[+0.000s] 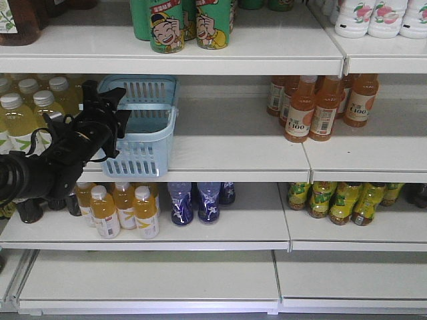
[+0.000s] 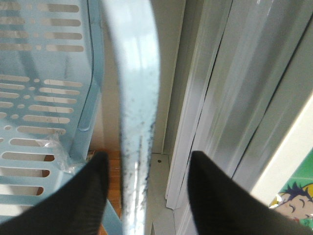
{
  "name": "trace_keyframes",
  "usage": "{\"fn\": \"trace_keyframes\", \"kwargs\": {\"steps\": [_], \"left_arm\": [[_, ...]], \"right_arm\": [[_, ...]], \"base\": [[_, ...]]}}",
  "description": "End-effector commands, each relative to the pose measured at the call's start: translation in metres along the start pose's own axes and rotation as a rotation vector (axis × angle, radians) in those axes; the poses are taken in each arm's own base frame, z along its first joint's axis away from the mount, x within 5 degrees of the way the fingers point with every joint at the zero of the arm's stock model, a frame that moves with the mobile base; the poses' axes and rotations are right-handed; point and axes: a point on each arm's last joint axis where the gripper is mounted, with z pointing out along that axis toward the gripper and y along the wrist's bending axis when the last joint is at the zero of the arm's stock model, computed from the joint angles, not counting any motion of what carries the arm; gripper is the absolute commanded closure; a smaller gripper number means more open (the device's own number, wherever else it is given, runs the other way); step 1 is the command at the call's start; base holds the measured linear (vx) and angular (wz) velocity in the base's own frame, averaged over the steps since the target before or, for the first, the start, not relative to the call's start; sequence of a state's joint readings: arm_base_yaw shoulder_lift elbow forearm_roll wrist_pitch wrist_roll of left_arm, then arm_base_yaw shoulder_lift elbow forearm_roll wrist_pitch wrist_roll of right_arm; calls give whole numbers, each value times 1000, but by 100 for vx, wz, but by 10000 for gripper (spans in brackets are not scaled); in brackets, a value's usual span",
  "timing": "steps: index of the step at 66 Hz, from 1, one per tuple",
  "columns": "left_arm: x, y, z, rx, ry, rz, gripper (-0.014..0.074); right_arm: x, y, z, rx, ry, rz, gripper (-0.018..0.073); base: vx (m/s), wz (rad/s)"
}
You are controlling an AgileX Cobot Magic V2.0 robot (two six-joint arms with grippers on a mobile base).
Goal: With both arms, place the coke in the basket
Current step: 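Lift the light-blue basket off the shelf with the left gripper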
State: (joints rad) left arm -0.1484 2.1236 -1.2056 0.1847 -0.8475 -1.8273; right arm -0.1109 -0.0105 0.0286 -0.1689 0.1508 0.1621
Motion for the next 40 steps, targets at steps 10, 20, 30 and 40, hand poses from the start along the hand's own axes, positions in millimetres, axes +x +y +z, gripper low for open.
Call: {"fn": "trace_keyframes", "kwargs": {"steps": [10,20,30,40], "left_arm": [[9,-41,0,174,64,33,573],[23,-42,-2,198,214,146,605],[45,-43,-11,261,457,244,604],[62,-41,-29,259,638,166,604]], "right_arm": [[-6,1,-1,-4,-83,-20,561],[-6,1,-1,-4,-83,-20,561],[-6,1,-1,-4,-83,-20,561],[-6,1,-1,-4,-83,-20,561]], "base": [[0,0],[0,0],[0,0],[0,0]]}}
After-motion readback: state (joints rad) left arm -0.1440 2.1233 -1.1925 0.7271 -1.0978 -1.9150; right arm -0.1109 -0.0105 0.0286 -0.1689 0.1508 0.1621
